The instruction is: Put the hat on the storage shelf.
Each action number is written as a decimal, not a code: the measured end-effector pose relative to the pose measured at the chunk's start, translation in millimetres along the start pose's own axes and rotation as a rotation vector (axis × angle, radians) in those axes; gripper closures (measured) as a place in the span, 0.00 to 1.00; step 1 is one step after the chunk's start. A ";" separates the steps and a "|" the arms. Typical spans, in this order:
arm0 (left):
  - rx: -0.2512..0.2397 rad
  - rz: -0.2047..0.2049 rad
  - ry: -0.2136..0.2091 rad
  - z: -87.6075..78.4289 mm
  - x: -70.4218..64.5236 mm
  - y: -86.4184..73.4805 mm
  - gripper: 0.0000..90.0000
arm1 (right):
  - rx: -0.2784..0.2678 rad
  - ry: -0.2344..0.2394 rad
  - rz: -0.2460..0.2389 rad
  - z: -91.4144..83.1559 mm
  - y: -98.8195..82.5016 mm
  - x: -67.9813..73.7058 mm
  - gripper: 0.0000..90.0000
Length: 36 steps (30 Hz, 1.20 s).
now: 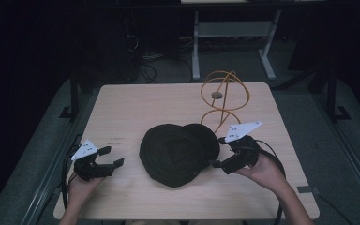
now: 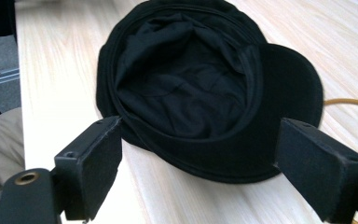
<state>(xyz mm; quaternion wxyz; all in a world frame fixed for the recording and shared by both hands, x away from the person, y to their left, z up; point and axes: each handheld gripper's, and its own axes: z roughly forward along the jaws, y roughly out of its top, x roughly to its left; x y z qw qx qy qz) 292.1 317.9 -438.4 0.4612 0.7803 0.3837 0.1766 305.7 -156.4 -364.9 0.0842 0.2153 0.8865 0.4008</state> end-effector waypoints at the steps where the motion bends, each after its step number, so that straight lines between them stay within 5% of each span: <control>1: 0.003 0.001 0.000 -0.4 0.1 0.1 0.24 | 0.005 0.004 -0.006 1.3 1.7 0.7 0.16; 29: 0.001 -0.006 0.007 0.2 1.0 0.3 0.24 | 0.058 0.102 -0.115 53.7 40.4 27.8 0.17; 36: 0.009 -0.005 0.010 -0.5 1.0 0.1 0.24 | 0.078 0.139 -0.137 70.6 46.6 41.2 0.26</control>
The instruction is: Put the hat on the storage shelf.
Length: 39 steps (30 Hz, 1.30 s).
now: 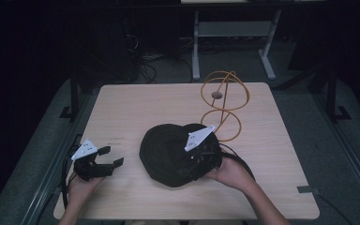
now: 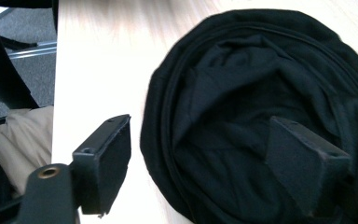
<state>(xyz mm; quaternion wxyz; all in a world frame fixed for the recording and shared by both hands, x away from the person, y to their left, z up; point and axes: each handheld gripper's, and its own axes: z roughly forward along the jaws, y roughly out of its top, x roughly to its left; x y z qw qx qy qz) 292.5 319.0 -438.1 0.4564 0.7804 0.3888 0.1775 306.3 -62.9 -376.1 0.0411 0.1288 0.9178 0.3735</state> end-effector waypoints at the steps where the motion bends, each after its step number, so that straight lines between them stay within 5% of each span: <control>1: 0.000 0.000 0.000 -0.1 0.1 -0.1 0.24 | 0.000 0.003 -0.010 2.0 1.2 1.6 0.28; 4: -0.003 0.002 0.000 0.3 0.6 0.1 0.24 | -0.003 0.023 -0.050 10.9 4.4 5.2 0.41; 14: 0.002 0.002 -0.001 0.3 0.2 -0.4 0.24 | 0.032 0.057 -0.042 30.0 5.5 8.3 0.55; 39: 0.012 0.003 -0.007 2.7 0.6 -1.0 0.24 | 0.149 0.007 -0.066 73.1 -6.5 22.2 0.67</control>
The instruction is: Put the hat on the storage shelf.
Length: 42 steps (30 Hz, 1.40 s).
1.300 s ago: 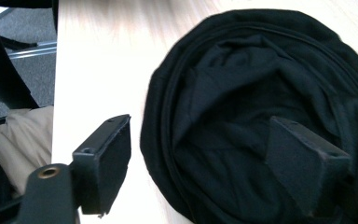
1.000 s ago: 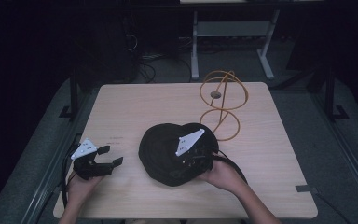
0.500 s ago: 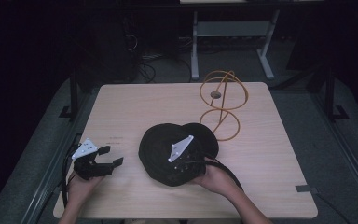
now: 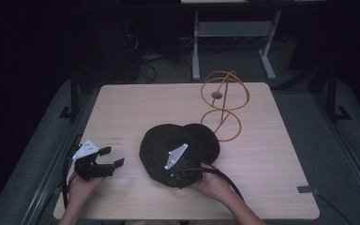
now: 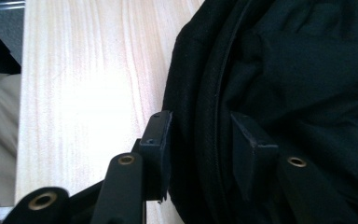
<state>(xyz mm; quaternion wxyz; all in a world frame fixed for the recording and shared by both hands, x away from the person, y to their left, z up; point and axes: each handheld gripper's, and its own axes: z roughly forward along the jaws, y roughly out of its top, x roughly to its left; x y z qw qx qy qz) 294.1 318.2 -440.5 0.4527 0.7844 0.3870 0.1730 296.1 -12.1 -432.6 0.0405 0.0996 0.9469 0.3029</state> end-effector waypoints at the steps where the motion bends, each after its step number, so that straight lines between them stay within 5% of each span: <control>1: 0.000 0.003 -0.001 0.1 0.3 0.0 0.24 | 0.005 -0.002 0.004 1.0 0.1 0.6 0.68; 20: 0.008 0.005 -0.011 1.8 -0.9 0.3 0.24 | -0.006 -0.037 -0.046 -3.7 -0.1 3.8 0.84; 30: -0.007 0.006 -0.034 1.7 -6.8 3.6 0.24 | -0.101 -0.029 -0.042 -42.0 7.0 -0.5 0.83; 34: -0.015 0.018 -0.071 5.0 -15.0 7.9 0.24 | -0.168 -0.013 -0.024 -66.3 11.0 -5.9 0.83; 42: -0.039 0.067 -0.143 12.2 -37.5 20.4 0.24 | -0.204 -0.022 -0.012 -93.0 15.0 -7.9 0.82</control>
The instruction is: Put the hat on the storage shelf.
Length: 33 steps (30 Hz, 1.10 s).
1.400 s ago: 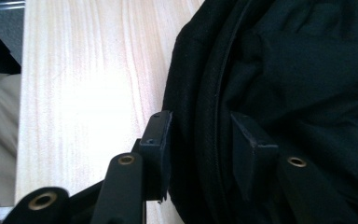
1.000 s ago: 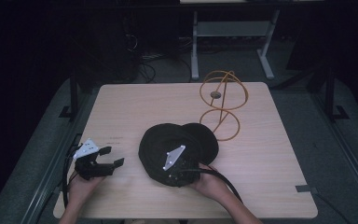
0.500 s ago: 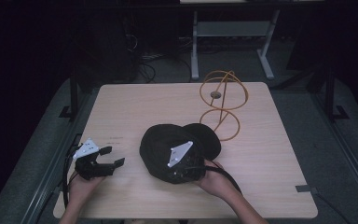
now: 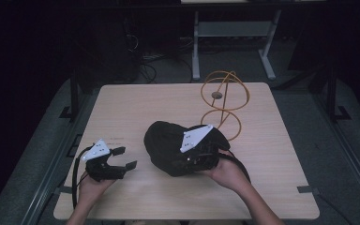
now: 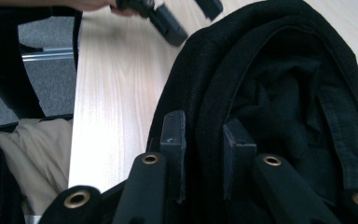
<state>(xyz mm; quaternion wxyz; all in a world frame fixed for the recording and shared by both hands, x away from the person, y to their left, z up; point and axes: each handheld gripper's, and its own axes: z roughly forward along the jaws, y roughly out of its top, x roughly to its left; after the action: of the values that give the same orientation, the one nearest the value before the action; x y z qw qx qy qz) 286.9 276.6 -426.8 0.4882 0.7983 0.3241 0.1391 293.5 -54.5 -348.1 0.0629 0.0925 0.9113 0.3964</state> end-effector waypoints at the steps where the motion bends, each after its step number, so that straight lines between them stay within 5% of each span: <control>1: -0.003 0.001 -0.011 1.2 -3.0 1.8 0.24 | -0.011 -0.008 -0.002 -4.9 1.7 0.5 0.82; 14: -0.058 0.066 -0.079 12.2 -18.1 33.1 0.20 | -0.051 0.005 -0.020 -28.0 12.9 -0.2 0.82; 18: -0.083 0.131 -0.130 17.7 -23.7 43.2 0.18 | -0.063 0.014 -0.031 -34.1 16.2 2.1 0.82; 24: -0.122 0.133 -0.161 27.0 -27.8 54.7 0.19 | -0.070 0.033 -0.045 -41.4 20.2 5.7 0.83; 33: -0.154 0.173 -0.160 37.3 -30.2 67.6 0.55 | -0.076 0.090 -0.058 -43.7 21.4 6.9 0.84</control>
<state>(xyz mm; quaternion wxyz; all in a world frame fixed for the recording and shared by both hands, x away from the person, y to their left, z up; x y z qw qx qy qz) 310.1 210.0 -383.2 0.5583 0.7921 0.2025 0.1409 281.1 -69.7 -303.1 0.0365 0.0457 0.8997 0.4326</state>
